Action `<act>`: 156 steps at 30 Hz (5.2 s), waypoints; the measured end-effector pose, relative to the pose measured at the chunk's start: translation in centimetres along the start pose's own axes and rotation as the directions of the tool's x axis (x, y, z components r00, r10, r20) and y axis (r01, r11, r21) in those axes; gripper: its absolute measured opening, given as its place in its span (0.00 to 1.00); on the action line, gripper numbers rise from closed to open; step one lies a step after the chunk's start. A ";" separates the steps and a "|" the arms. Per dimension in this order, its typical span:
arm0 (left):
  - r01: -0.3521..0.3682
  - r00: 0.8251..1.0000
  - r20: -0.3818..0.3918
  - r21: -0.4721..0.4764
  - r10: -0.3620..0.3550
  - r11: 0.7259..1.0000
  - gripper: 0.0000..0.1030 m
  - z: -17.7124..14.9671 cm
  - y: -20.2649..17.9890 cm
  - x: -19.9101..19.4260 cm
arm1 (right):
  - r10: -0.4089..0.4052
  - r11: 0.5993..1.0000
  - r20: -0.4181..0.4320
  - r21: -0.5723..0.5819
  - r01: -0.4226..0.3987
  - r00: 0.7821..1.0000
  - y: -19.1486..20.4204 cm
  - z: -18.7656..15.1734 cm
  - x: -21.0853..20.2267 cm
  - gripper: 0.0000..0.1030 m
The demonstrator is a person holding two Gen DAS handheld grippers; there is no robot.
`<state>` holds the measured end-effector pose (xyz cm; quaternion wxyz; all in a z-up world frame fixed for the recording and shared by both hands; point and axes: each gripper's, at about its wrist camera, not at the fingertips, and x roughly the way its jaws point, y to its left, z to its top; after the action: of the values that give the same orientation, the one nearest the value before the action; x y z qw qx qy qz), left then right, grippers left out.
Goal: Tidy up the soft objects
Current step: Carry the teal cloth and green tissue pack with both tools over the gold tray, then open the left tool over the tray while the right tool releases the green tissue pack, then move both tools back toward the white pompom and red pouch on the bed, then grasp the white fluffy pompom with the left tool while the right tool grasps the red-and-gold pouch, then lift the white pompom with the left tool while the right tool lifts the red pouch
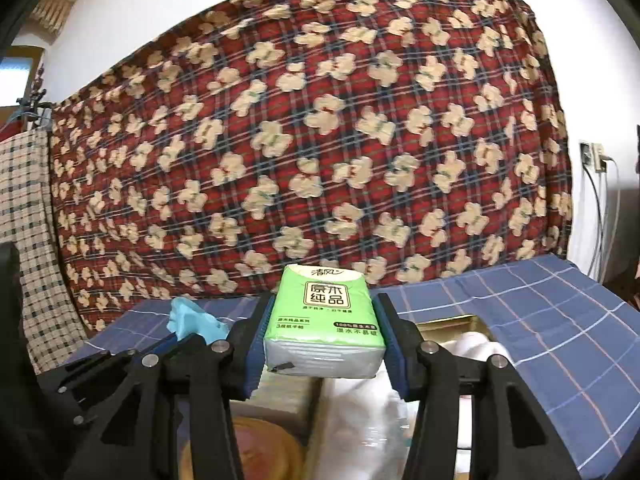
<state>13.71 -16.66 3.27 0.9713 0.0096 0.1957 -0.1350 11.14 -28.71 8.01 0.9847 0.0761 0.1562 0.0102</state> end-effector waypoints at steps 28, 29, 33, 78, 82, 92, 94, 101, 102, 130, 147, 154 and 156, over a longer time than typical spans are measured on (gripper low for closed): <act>0.119 0.988 -0.106 0.059 -0.112 0.991 0.04 -0.9 -7.2 3.2 | -0.121 0.989 -0.121 0.064 0.129 0.985 -9.3 -0.8 0.8 0.51; 0.122 0.987 -0.112 0.061 -0.115 0.991 0.04 -1.0 -7.4 3.4 | -0.123 0.989 -0.127 0.063 0.132 0.984 -9.4 -0.8 0.9 0.51; 0.129 0.983 -0.138 0.075 -0.118 0.989 0.04 -1.4 -8.1 4.0 | -0.131 0.988 -0.153 0.060 0.141 0.980 -9.9 -1.1 1.3 0.51; -0.368 0.925 -0.154 -0.118 0.349 0.923 0.88 -3.7 16.8 1.1 | 0.227 0.962 -0.311 -0.074 -0.262 0.923 8.2 -2.3 6.1 0.73; -0.385 0.914 -0.198 -0.157 0.353 0.909 0.88 -3.8 19.4 2.3 | 0.219 0.942 -0.426 -0.143 -0.304 0.878 12.0 -2.8 10.0 0.73; -0.406 0.893 -0.279 -0.165 0.352 0.899 0.89 -4.6 21.6 5.3 | 0.149 0.929 -0.636 -0.173 -0.328 0.758 14.5 -4.8 17.8 0.73; -0.409 0.889 -0.297 -0.178 0.348 0.895 0.89 -5.0 22.0 5.7 | 0.155 0.920 -0.674 -0.168 -0.354 0.722 15.0 -5.2 18.7 0.73; -0.405 0.887 -0.322 -0.197 0.331 0.893 0.89 -5.6 22.4 6.2 | 0.113 0.912 -0.758 -0.177 -0.369 0.642 15.7 -6.7 20.3 0.73; -0.407 0.886 -0.322 -0.195 0.333 0.892 0.89 -5.6 22.3 6.2 | 0.115 0.914 -0.765 -0.168 -0.370 0.633 15.6 -6.8 20.5 0.73; -0.270 0.895 -0.400 -0.138 0.196 0.953 0.83 -4.0 21.3 11.3 | 0.238 0.905 -0.750 -0.060 -0.422 0.617 15.1 -6.6 19.9 0.20; -0.244 0.920 -0.355 -0.197 0.163 0.949 0.15 -4.8 21.3 10.9 | 0.299 0.897 -0.719 -0.014 -0.443 0.628 14.7 -6.2 19.3 0.20; -0.303 0.938 -0.240 -0.211 0.251 0.929 0.15 -4.6 20.8 7.6 | 0.325 0.894 -0.688 0.000 -0.447 0.649 14.4 -5.7 18.7 0.20; -0.314 0.938 -0.216 -0.188 0.272 0.931 0.15 -4.5 20.2 7.1 | 0.327 0.893 -0.678 -0.007 -0.450 0.658 14.5 -5.6 18.4 0.20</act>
<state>23.71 1.30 -4.27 0.9529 -0.0559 0.2958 0.0360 26.94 -12.80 -0.64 0.8418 0.0127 0.4724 0.2609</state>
